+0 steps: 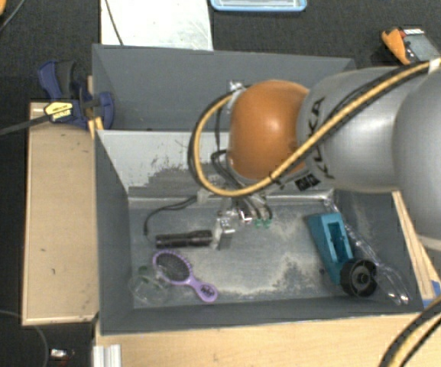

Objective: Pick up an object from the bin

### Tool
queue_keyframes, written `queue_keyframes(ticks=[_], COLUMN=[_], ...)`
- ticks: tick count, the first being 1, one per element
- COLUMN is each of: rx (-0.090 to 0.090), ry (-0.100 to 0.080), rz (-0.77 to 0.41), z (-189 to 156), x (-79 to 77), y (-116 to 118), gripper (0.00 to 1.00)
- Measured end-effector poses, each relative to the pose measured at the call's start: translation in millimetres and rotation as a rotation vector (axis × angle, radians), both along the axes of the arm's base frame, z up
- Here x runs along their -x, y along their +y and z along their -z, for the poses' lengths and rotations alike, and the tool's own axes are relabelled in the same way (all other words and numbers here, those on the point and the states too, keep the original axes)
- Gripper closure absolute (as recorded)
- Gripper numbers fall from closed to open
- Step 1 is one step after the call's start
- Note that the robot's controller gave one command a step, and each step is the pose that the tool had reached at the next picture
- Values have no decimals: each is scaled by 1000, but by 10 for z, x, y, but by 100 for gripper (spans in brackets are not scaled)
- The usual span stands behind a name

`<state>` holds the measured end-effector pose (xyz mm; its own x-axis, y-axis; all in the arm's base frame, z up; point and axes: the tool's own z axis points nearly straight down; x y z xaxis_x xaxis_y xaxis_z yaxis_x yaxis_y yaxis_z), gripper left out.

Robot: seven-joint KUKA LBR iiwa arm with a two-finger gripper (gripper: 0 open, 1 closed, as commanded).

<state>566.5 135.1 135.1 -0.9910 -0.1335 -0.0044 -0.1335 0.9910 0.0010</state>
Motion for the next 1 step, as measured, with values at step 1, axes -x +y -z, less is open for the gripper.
queue_keyframes(ticks=[1], rx=[-2], ry=[-11], rz=[-95], z=[-11], x=[-141], y=[329], gripper=[0])
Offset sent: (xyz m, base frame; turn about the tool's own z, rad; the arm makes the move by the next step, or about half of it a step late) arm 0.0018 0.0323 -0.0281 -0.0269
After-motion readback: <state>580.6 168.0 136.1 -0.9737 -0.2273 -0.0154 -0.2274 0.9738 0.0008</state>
